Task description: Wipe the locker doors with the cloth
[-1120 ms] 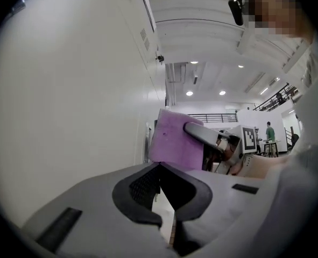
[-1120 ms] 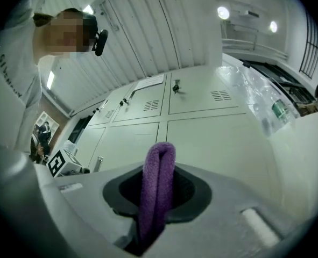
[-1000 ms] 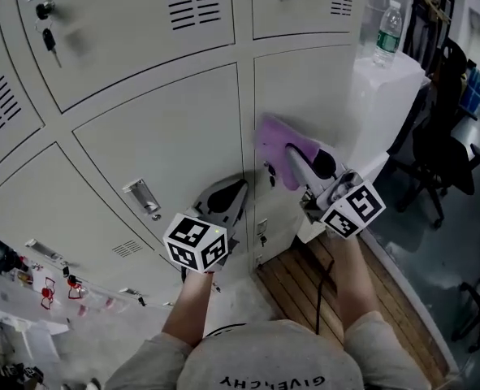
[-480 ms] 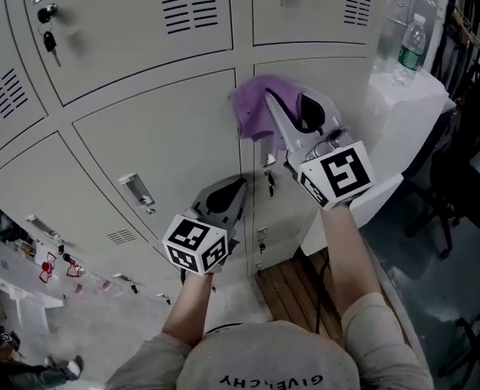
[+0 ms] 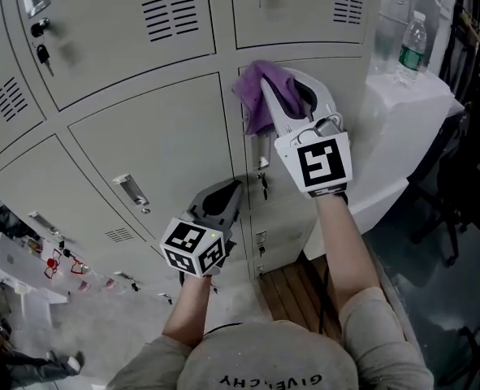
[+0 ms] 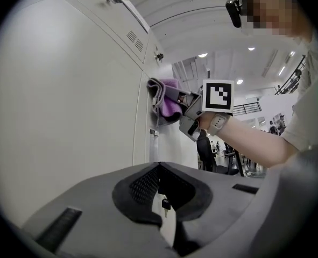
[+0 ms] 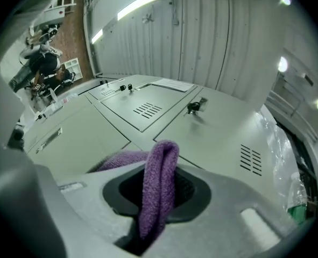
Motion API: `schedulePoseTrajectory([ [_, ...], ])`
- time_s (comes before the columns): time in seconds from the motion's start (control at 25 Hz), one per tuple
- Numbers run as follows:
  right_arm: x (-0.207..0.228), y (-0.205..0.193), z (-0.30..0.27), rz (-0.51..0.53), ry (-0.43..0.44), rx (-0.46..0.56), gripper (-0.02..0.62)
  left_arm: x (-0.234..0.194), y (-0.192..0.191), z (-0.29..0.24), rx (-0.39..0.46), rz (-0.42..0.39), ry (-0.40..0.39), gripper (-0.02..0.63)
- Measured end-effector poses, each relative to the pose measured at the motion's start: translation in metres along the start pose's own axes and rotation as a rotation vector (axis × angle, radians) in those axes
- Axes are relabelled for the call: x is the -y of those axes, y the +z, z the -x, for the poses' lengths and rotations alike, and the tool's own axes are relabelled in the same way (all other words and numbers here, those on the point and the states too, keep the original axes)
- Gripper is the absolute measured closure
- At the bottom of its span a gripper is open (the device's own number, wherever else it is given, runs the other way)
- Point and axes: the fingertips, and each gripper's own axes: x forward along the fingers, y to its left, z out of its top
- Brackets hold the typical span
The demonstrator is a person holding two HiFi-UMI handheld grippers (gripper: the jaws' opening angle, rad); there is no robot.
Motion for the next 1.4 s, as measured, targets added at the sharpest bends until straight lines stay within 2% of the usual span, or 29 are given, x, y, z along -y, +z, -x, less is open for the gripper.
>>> schedulePoseTrajectory([
  [0.44, 0.073, -0.050, 0.029, -0.020, -0.107, -0.077, 0.540, 0.002, -0.005, -0.007, -0.008, -0.035, 0.044, 0.607],
  [0.84, 0.155, -0.104, 0.062, -0.075, -0.296, -0.164, 0.541, 0.001, -0.008, -0.009, -0.010, -0.026, 0.058, 0.607],
  [1.08, 0.176, -0.119, 0.072, -0.101, -0.359, -0.184, 0.543, -0.001, -0.010, -0.010, -0.017, -0.018, 0.058, 0.607],
  [1.2, 0.176, -0.114, 0.074, -0.125, -0.376, -0.153, 0.541, 0.001, -0.010, -0.011, -0.019, -0.023, 0.054, 0.607],
  [1.28, 0.171, -0.103, 0.078, -0.204, -0.374, -0.081, 0.541, 0.002, -0.010, -0.011, -0.022, -0.025, 0.051, 0.607],
  [1.4, 0.147, -0.083, 0.083, -0.300, -0.312, 0.021, 0.541, 0.000, -0.008, -0.009, -0.023, -0.024, 0.047, 0.607],
])
